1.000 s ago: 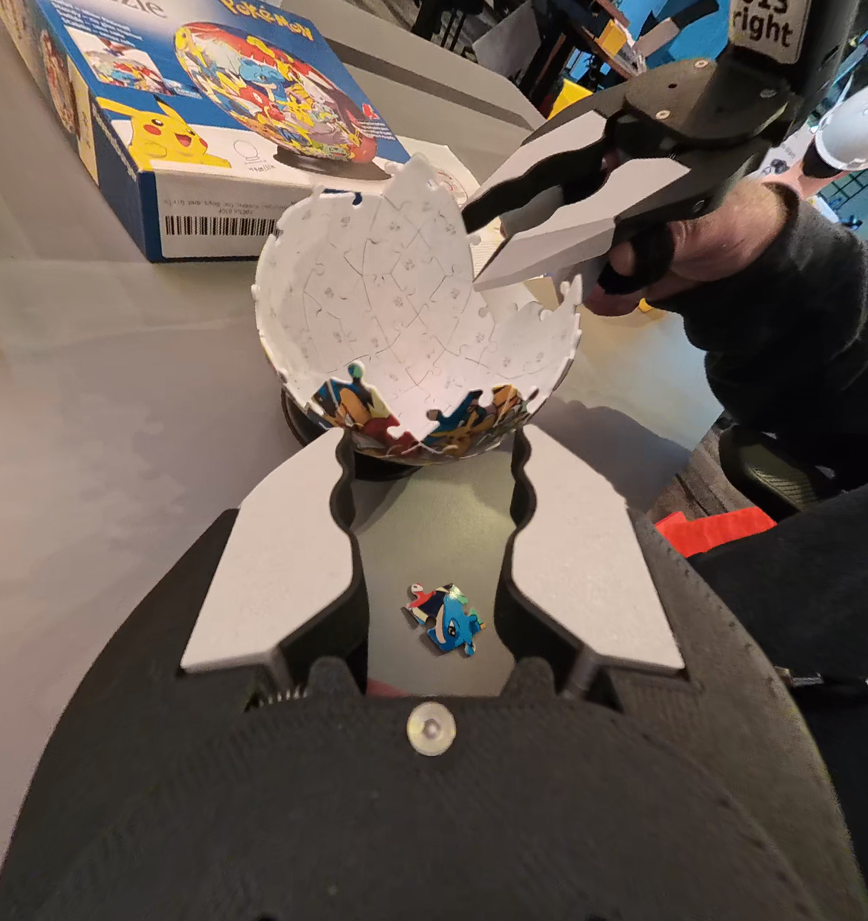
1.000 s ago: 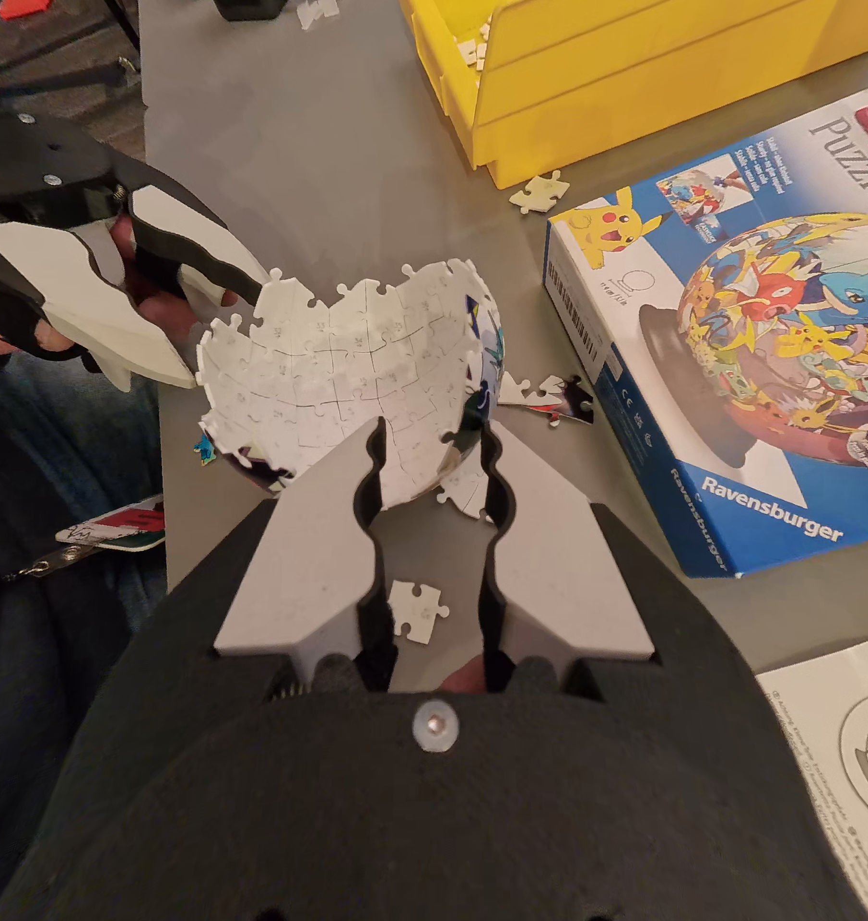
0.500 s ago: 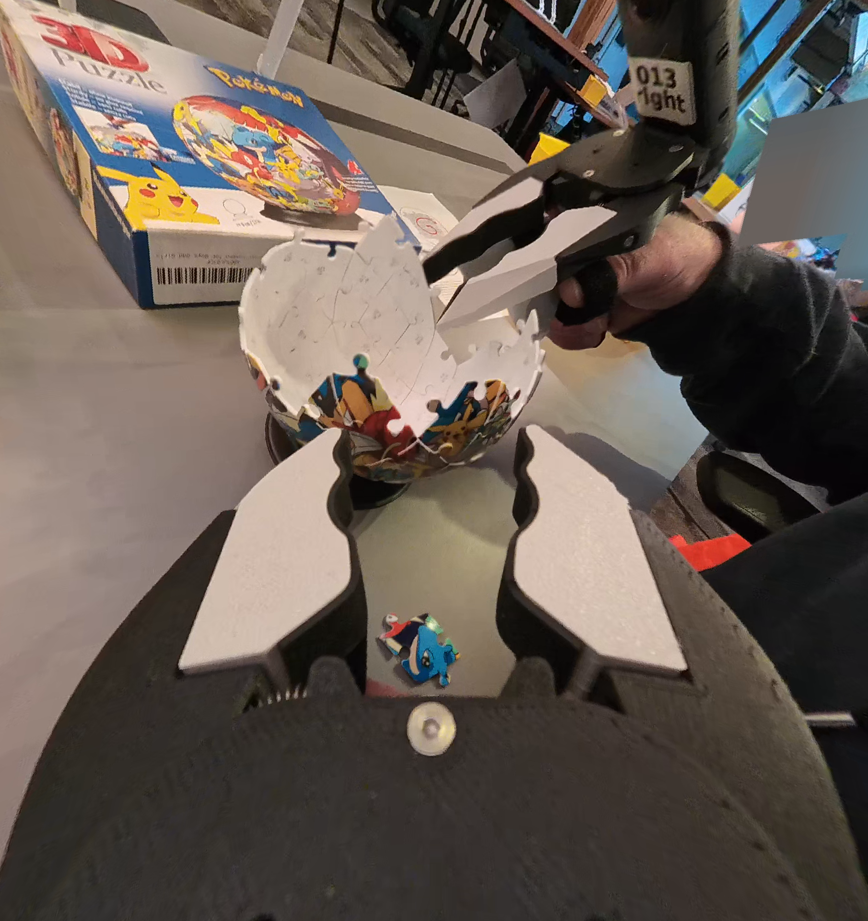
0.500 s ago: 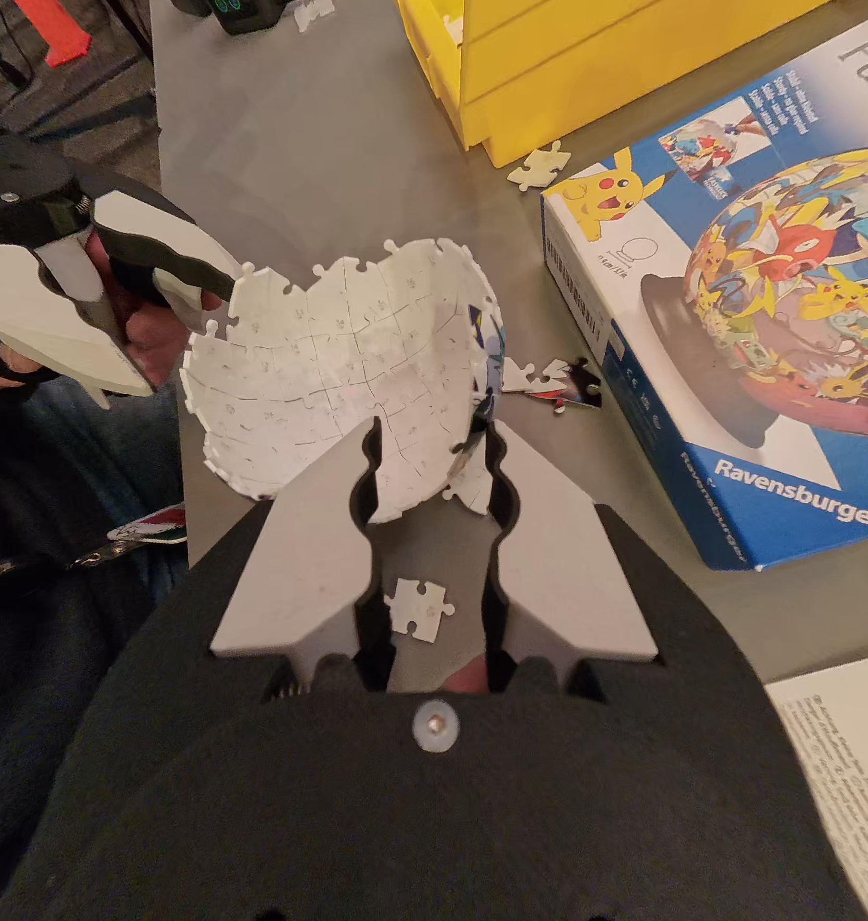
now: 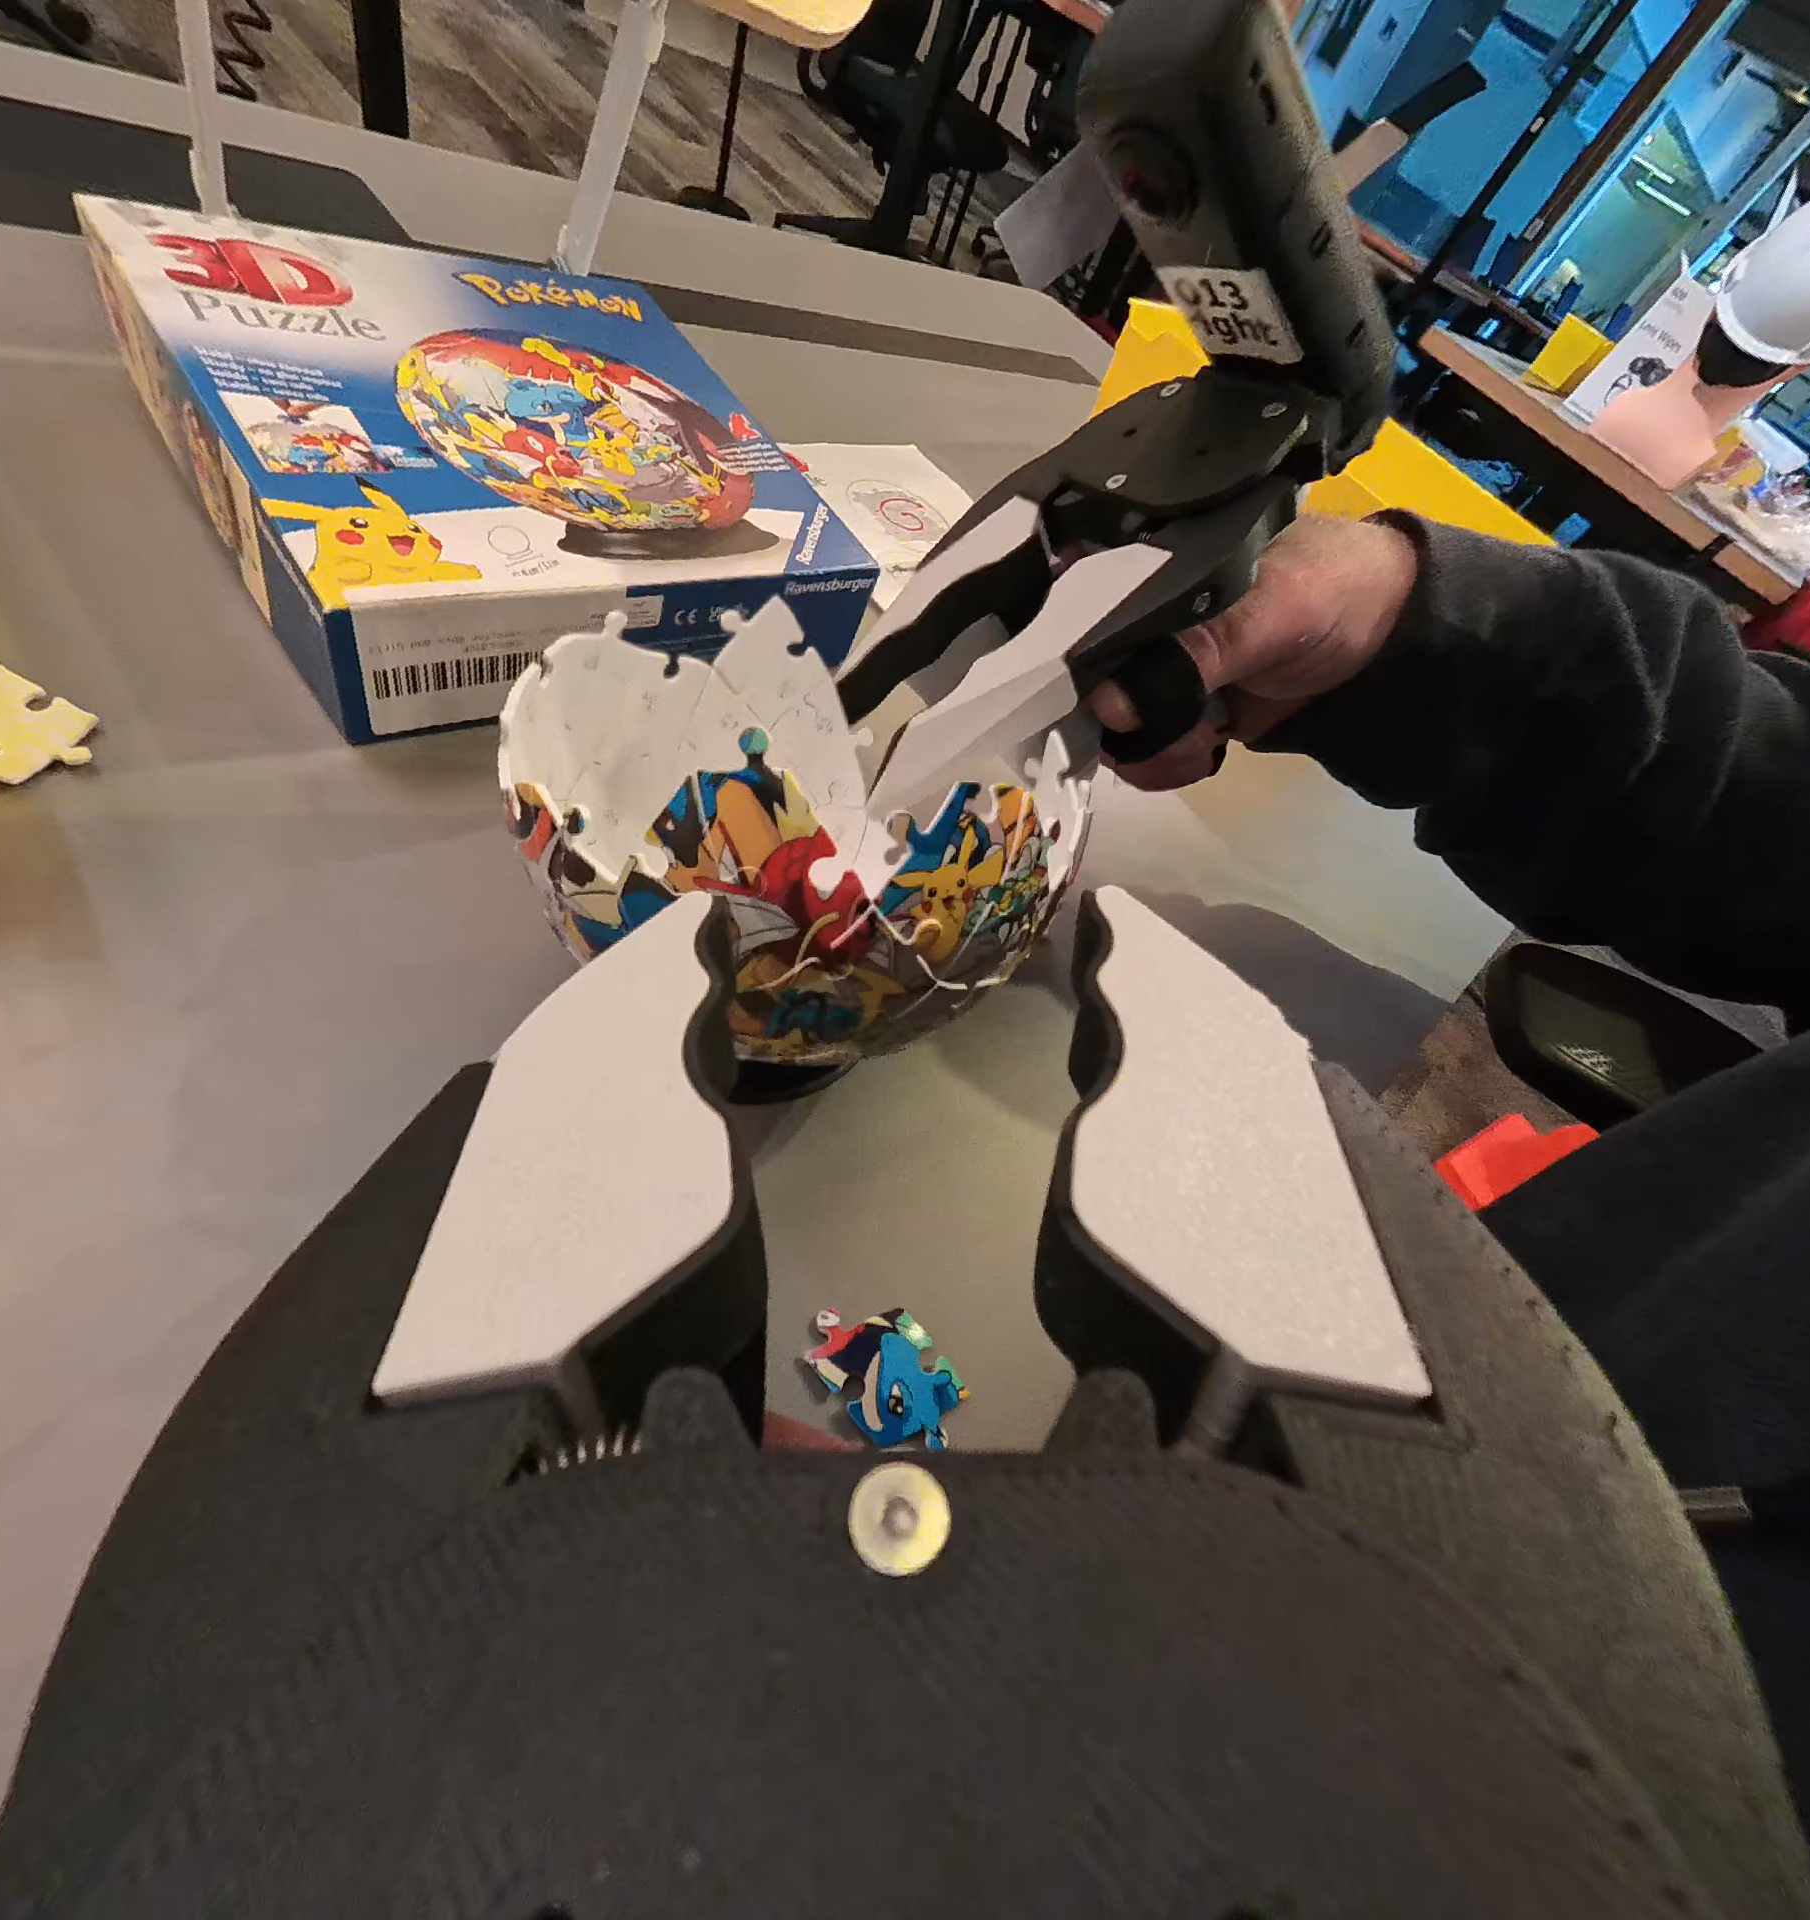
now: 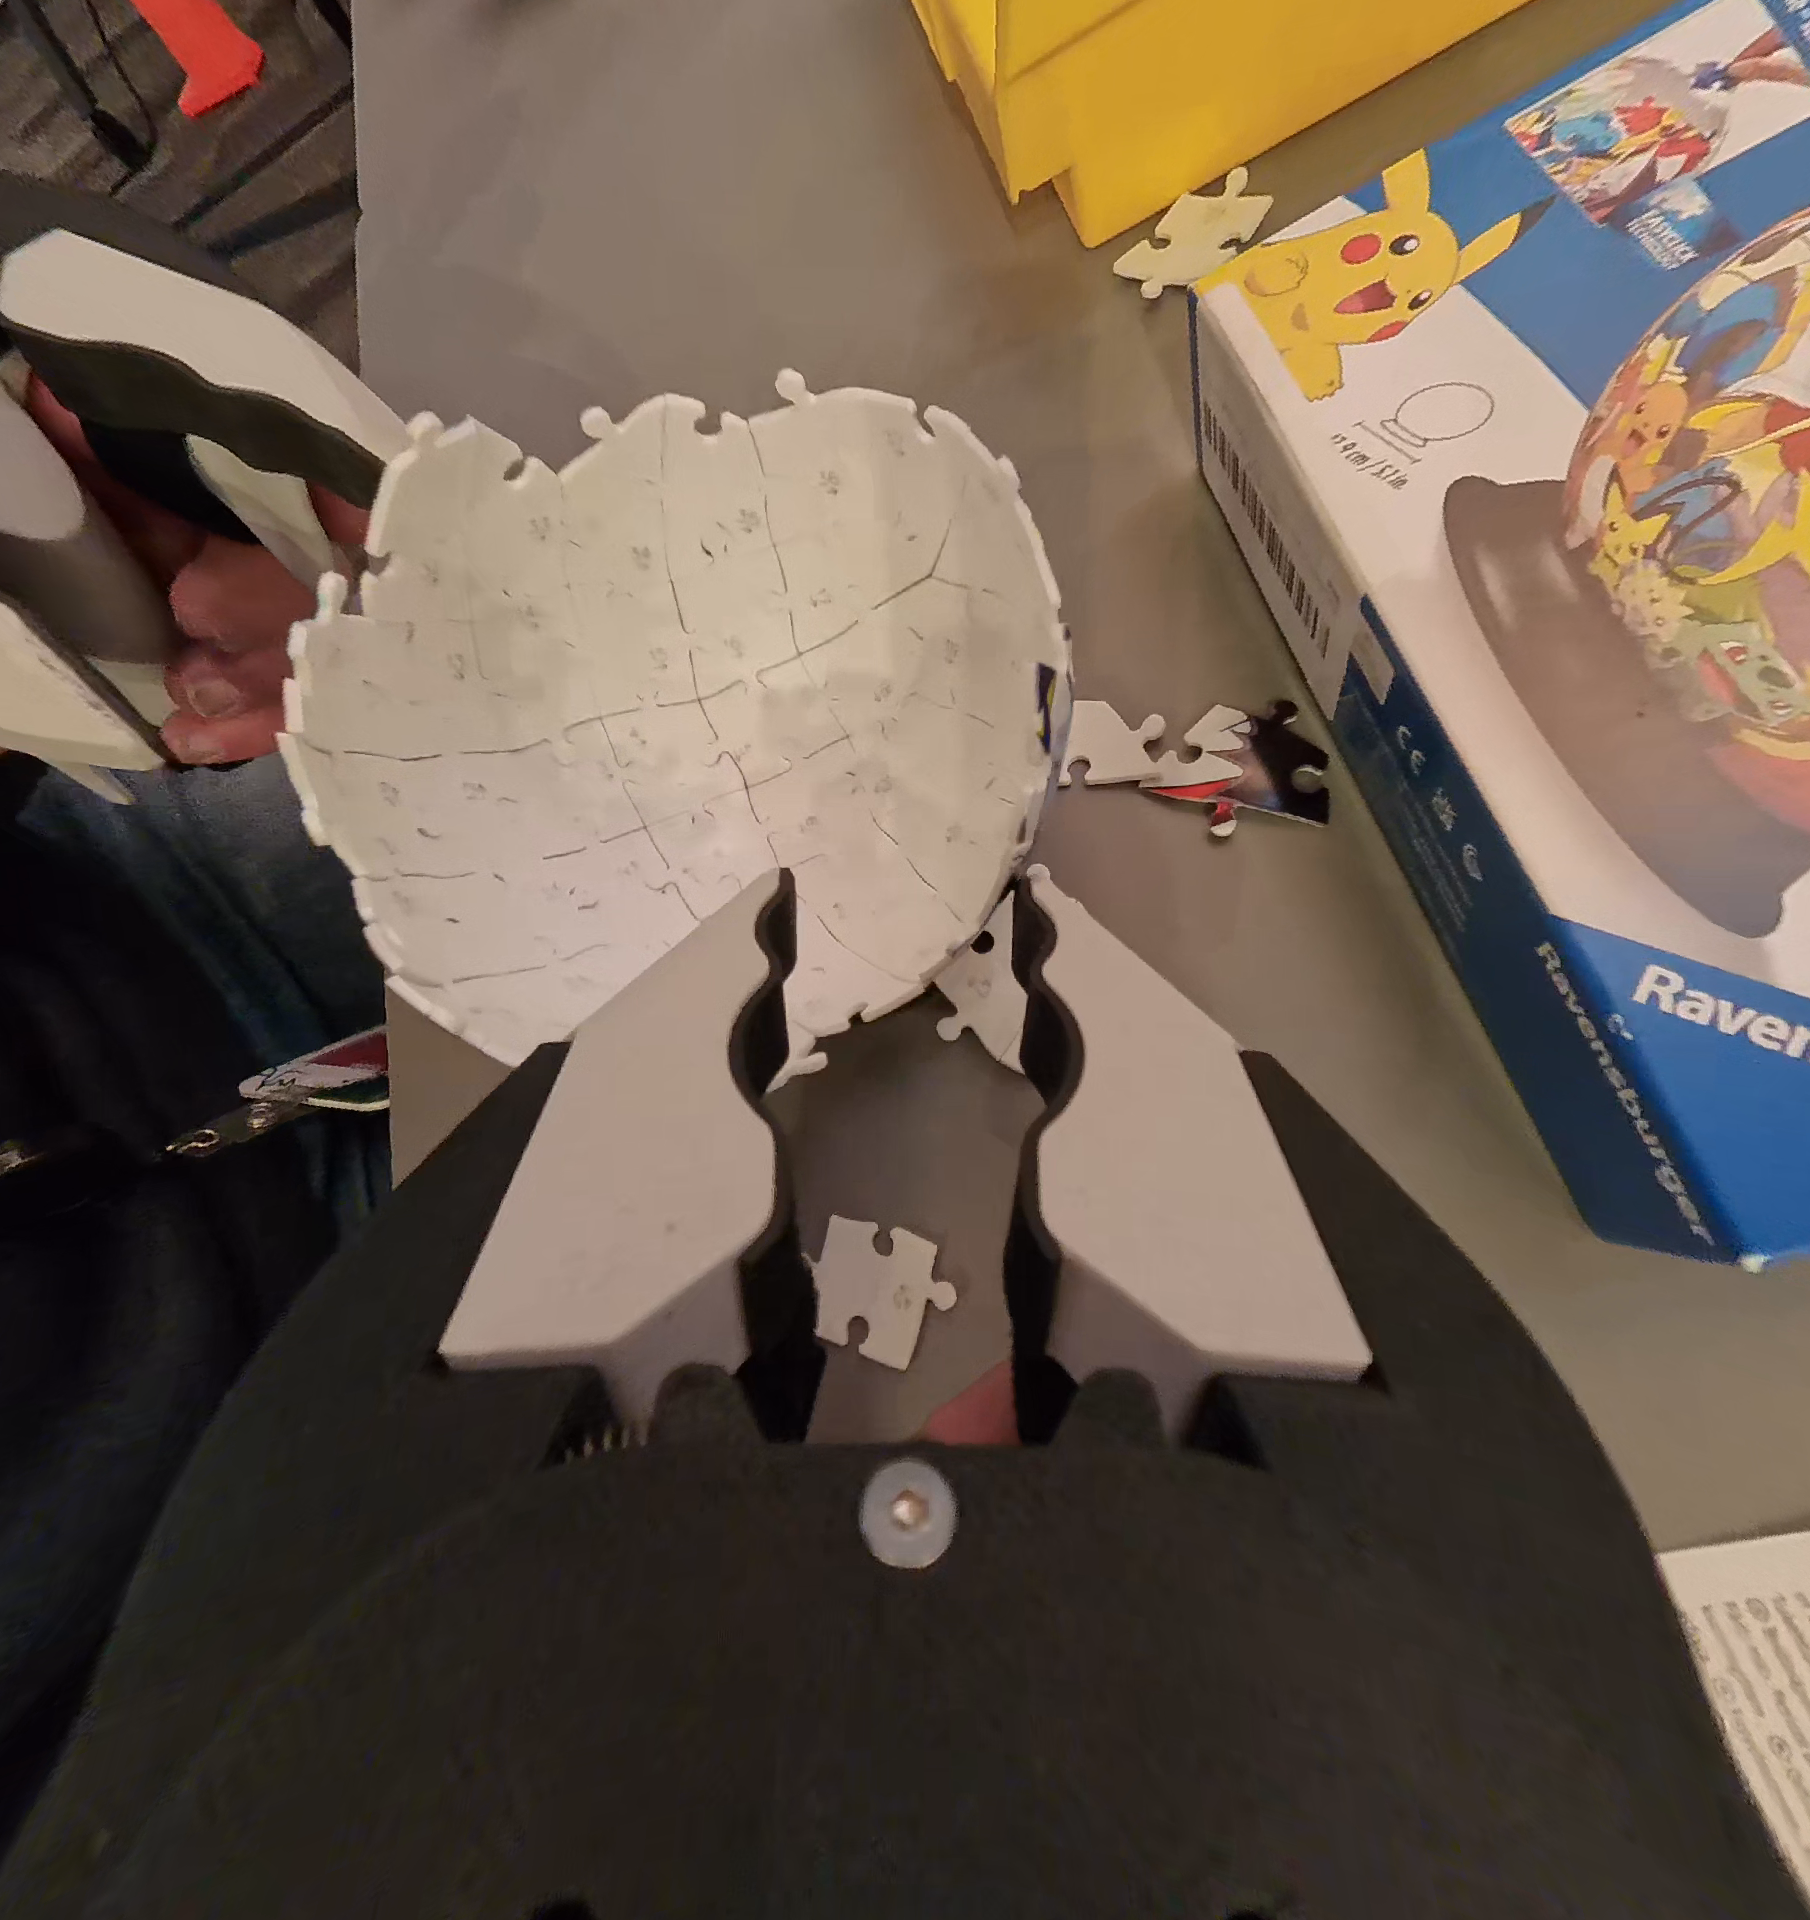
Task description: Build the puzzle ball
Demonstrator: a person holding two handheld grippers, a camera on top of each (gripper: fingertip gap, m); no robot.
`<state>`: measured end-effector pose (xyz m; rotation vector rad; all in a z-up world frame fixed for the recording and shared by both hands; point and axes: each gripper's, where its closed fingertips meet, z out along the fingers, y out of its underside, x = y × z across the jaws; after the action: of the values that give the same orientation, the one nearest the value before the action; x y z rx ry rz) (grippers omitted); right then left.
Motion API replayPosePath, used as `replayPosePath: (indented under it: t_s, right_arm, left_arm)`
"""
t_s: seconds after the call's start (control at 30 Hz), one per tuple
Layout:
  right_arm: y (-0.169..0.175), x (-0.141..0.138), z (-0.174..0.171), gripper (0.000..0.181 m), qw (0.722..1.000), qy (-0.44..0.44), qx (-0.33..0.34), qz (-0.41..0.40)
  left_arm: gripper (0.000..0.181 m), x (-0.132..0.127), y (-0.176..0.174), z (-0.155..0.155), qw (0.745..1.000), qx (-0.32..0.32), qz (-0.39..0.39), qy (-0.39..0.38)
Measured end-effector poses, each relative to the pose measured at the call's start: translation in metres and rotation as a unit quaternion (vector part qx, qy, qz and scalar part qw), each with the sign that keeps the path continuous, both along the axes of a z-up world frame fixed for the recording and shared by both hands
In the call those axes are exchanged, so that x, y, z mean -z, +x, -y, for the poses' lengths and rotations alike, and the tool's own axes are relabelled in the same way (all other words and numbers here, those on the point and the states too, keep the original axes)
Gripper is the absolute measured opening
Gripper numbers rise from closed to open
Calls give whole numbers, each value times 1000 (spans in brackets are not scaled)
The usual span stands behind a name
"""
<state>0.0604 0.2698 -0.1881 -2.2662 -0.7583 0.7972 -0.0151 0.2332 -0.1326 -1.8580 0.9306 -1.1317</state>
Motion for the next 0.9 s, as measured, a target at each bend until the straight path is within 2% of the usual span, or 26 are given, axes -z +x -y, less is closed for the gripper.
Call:
replayPosePath:
  t_s: [0.3,0.57,0.77,0.9]
  right_arm:
    - [-8,13,-5,39,999,-22,-26,-4]
    - [4,-2,-21,30,1000,6,-9,-10]
    - [14,-3,-33,11,998,35,-16,51]
    - [12,-1,-35,2,998,32,-18,47]
  left_arm:
    - [60,-5,2,4,999,2,-11,40]
    - [63,-2,1,3,999,4,-9,45]
    - [62,-2,0,1,999,1,-6,46]
    - [65,-2,-5,-1,998,0,-6,56]
